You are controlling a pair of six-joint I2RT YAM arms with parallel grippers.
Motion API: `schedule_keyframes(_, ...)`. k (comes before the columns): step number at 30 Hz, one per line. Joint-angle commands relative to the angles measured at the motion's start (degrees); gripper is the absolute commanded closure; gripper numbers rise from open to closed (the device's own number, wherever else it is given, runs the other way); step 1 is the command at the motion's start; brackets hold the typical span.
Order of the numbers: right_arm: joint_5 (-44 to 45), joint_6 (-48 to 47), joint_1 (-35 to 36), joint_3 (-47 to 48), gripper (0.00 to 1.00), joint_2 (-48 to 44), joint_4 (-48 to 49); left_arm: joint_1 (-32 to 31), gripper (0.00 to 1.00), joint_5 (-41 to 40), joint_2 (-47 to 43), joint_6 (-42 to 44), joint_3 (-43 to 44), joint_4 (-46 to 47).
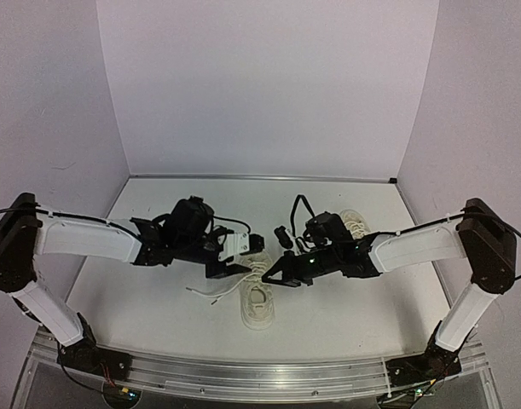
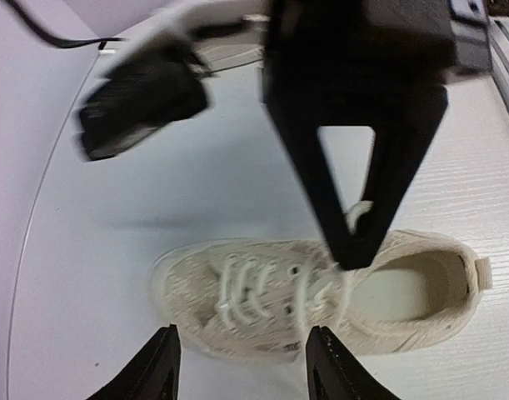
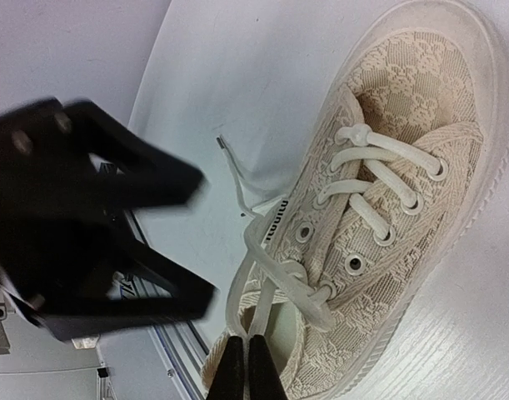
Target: Tie the shoes
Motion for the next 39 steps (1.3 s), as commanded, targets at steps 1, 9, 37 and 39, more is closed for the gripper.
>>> schedule_keyframes(1,1.2,-1.0,0.3,2.5,1.00,-0.1,-0.3,2.8,0.46,1.2,-6.3,2.7,6.7,-21.6)
schedule_keyframes(9,1.1,-1.2,0.3,3.7,1.00,0.0,-1.1,5.3,0.48,-4.1,-3.4,7.3,7.7,-34.7)
schedule_keyframes(37,0.8,-1.5,0.3,4.6,1.00,0.9,-1.3,6.7,0.77,-1.4,13.4,7.7,10.2,-40.2)
schedule_keyframes(39,1.0,-1.5,0.3,4.7,1.00,1.1,-1.3,6.8,0.90,-2.0,13.4,7.5,10.3,-40.5)
